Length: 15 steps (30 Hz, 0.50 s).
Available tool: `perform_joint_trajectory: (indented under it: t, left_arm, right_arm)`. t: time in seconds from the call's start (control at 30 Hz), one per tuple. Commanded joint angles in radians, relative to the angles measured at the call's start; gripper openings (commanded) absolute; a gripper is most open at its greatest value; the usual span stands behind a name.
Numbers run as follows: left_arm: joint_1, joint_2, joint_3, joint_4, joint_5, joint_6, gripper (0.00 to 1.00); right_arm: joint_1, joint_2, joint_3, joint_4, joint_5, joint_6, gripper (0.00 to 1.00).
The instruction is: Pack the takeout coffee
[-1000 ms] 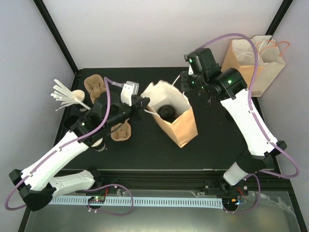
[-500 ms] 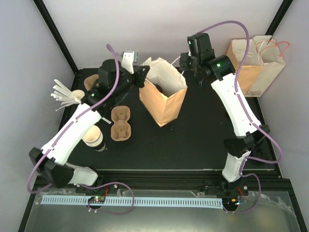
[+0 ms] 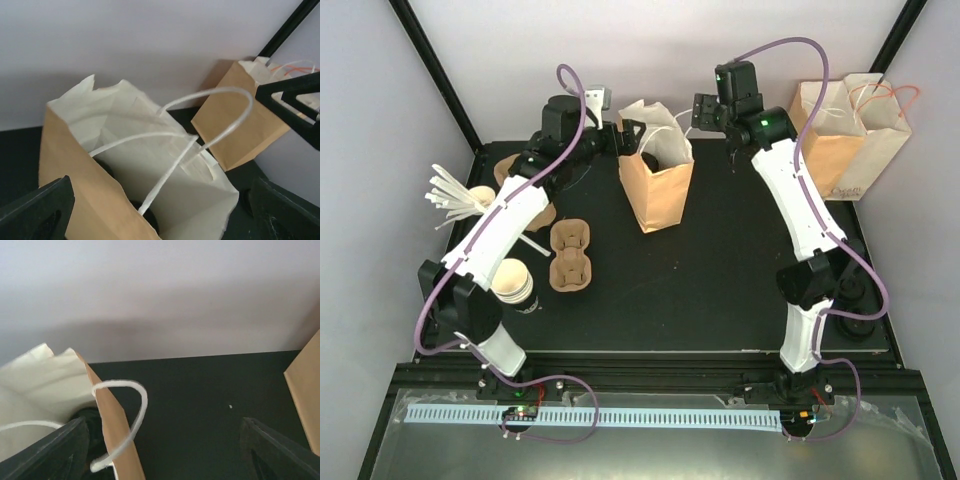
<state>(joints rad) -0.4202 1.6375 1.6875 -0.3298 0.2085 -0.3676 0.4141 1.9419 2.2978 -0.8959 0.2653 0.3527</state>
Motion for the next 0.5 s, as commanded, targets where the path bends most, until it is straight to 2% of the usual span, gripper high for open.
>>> perform_joint_trajectory:
  t: [0.0,0.17,0.27,0.33,0.47]
  left_arm:
    - [0.001,-0.065,0.048,-0.125,-0.055,0.031,0.99]
    - [0.003,-0.231,-0.031,-0.201,-0.127,0.066,0.99]
    - [0.010,-0.342,-0.071,-0.284,-0.242,0.091,0.99]
    - [0.054,-0.421,-0.089,-0.373,-0.286,0.083,0.99]
    - [0.234,-0.554,-0.197,-0.505,-0.297,0.022,0.99]
  right_arm:
    - [0.000,-0.026,0.005,-0.023,0.028,-0.052,0.86]
    - [0.000,-0.097,-0.070,-0.034,-0.095,-0.079,0.91]
    - [0.002,-0.164,-0.122,-0.043,-0.200,-0.084,0.91]
    - [0.004,-0.225,-0.209,-0.019,-0.259,-0.078,0.91]
    - [0.006,-0.374,-0.442,0.086,-0.363,-0.053,0.91]
